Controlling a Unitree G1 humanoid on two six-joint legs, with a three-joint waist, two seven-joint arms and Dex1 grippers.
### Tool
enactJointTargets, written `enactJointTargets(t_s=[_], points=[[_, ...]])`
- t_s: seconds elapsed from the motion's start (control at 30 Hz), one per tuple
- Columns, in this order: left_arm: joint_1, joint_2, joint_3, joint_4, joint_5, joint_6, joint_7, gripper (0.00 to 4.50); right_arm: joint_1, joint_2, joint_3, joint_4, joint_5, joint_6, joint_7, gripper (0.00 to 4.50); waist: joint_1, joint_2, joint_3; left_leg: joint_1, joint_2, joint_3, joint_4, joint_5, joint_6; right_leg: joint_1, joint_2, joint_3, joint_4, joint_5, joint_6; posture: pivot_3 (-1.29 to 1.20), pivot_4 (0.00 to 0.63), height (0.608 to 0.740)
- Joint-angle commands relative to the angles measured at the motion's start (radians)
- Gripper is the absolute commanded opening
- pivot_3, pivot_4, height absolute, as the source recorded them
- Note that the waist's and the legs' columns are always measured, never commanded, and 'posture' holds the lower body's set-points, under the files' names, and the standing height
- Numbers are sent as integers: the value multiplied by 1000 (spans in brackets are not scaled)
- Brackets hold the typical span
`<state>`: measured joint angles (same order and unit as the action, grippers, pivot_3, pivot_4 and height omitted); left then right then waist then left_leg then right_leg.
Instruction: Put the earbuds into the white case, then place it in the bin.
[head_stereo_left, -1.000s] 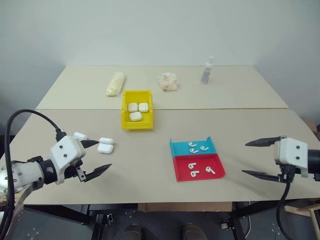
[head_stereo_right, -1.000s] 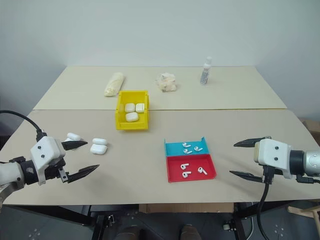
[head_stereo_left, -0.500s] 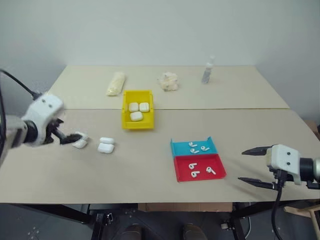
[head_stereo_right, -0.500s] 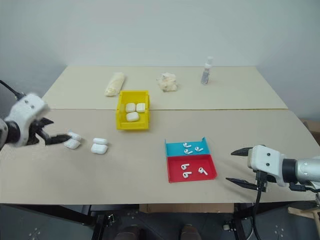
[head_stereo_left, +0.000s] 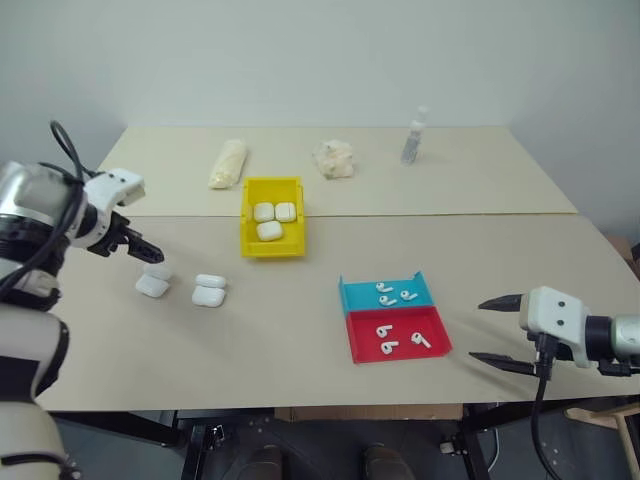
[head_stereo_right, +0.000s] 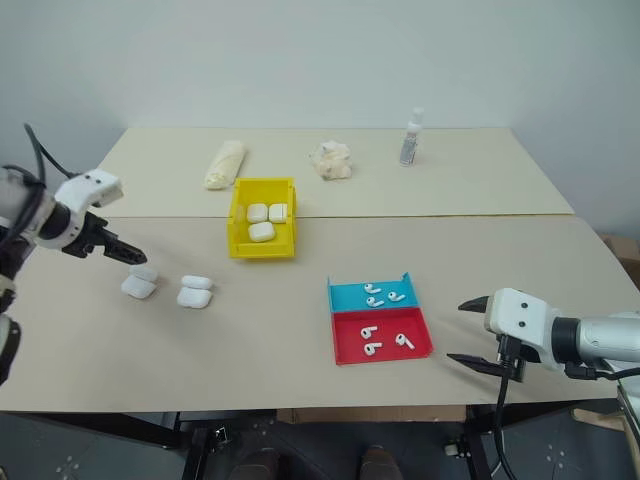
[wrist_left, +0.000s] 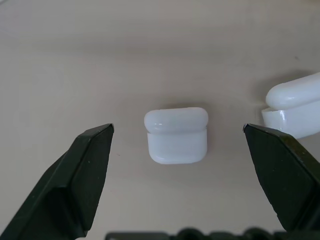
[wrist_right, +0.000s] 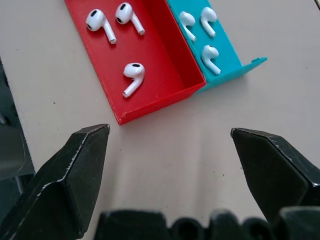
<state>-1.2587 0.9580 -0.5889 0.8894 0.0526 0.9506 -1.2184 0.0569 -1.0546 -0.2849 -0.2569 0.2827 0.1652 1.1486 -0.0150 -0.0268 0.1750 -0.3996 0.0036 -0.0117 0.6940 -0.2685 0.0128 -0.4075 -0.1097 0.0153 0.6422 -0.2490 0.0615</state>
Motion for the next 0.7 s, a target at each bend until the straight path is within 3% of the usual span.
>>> enactJointTargets(t_s=[0.03,0.27,0.7], points=[[-44,-22,6,129,79,-74,-23,4500,21,-2,-32,-33,1,9,-12,4485,1,-1,1,-1,0,0,1,0,0,0,0,0,0,0,0,0,150,740],[-68,-101,57,282,144,-107,31,4500,59,-4,-55,-61,2,21,-23,4485,4,-2,1,-2,0,-1,2,0,0,-1,-1,-1,4,0,0,0,150,740],[-41,-182,128,322,201,-129,95,4500,58,-9,-47,-75,-4,43,-47,4485,1,-3,2,-3,-1,-2,2,0,0,-1,-1,-2,5,0,1,0,150,740]])
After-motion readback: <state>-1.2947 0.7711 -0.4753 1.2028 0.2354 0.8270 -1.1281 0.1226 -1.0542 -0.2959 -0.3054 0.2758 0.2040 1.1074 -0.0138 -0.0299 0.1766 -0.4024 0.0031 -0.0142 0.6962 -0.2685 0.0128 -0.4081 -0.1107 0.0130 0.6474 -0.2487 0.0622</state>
